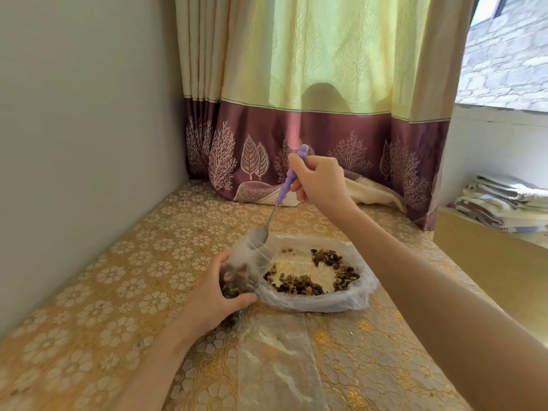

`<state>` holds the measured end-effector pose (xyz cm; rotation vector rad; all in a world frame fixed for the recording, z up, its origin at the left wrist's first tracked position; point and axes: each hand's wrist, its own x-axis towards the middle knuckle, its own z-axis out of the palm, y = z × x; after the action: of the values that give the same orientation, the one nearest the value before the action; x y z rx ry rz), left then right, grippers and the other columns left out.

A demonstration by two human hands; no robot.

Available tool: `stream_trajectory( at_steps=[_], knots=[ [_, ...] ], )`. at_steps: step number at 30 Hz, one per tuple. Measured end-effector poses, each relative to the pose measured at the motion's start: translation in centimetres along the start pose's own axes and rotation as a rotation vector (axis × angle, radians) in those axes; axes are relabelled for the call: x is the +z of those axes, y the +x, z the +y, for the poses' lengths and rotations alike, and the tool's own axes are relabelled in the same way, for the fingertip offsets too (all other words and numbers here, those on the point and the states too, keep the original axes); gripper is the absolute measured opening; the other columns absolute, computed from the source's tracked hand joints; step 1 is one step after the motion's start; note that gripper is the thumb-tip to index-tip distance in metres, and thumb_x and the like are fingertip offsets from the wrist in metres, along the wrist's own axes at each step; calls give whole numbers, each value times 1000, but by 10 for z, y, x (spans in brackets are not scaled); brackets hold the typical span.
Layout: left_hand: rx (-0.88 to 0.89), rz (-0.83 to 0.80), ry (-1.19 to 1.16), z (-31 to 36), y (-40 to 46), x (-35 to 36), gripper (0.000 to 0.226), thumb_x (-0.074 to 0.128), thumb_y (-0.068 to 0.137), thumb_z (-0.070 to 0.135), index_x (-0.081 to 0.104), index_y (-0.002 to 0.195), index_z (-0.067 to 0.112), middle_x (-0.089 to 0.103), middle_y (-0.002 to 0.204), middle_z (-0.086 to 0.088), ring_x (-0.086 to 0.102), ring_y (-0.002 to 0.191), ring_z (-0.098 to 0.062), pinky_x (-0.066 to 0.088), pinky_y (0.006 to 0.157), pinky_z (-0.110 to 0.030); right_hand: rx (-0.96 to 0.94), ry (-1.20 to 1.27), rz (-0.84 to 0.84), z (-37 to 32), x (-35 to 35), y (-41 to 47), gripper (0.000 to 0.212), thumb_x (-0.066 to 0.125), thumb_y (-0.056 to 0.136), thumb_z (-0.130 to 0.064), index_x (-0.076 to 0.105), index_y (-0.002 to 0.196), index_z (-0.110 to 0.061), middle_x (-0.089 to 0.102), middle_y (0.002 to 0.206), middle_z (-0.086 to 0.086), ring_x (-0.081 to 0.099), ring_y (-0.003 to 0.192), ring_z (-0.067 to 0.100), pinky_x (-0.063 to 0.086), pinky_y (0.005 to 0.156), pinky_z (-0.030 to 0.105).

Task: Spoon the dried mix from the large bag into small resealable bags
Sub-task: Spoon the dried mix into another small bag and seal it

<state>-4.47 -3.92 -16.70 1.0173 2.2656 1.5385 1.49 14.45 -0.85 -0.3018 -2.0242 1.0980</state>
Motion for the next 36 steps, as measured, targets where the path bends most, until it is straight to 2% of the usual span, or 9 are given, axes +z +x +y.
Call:
stream_trajectory(
  at_steps=[3,6,9,13,18,23,27,30,36],
  knots=[
    [-12,-6,42,0,0,-1,92,80,62,43,25,135,31,46,119,9,50,100,-6,36,69,-10,92,135,65,12,-14,0,39,53,96,-25,61,62,-8,61,53,6,46,36,8,36,40,19],
    [-39,-26,23,5,-1,-2,92,77,54,51,28,131,31,47,110,17,49,92,4,36,65,-9,237,265,163,35,-33,-4,37,49,98,-26,61,71,-3,64,65,17,42,35,5,33,37,16],
    [-65,-45,68,7,-2,-4,84,73,54,55,31,123,32,48,106,18,49,88,4,35,64,-8,376,350,221,60,-52,-12,37,41,100,-23,58,78,1,66,72,22,39,35,4,28,32,15],
    [-81,-52,86,10,-3,-4,80,69,49,59,30,115,36,46,98,25,45,84,11,34,62,-7,437,210,258,94,-72,-29,38,39,101,-23,54,72,-4,68,69,18,44,40,9,31,35,17],
    [-85,-35,98,8,-3,-4,70,71,53,57,34,110,37,49,96,24,47,83,11,34,60,-6,371,-15,296,121,-81,-46,40,37,102,-24,54,70,-10,65,66,11,49,49,14,39,51,23],
    [-84,-3,142,5,-3,-3,68,70,57,59,33,110,37,49,96,22,49,82,8,35,59,-8,399,-8,226,128,-79,-53,40,36,103,-22,54,69,-10,62,56,3,49,44,9,38,41,15],
    [-66,34,179,2,-2,-2,66,73,60,56,37,111,33,51,97,20,49,83,7,35,61,-10,485,152,105,128,-70,-54,40,36,103,-22,53,69,-9,60,46,-1,44,35,6,32,34,16],
    [-54,44,197,0,-2,0,63,75,62,53,39,110,32,52,98,19,50,84,5,37,62,-13,506,184,81,126,-70,-53,40,36,103,-22,52,69,-8,59,43,-1,42,33,6,30,33,16],
    [-53,50,171,-1,0,0,59,78,63,47,43,107,33,54,100,13,52,87,0,38,64,-16,600,173,-5,126,-68,-56,41,41,102,-25,57,70,-5,58,57,9,51,39,11,40,38,18]
  ],
)
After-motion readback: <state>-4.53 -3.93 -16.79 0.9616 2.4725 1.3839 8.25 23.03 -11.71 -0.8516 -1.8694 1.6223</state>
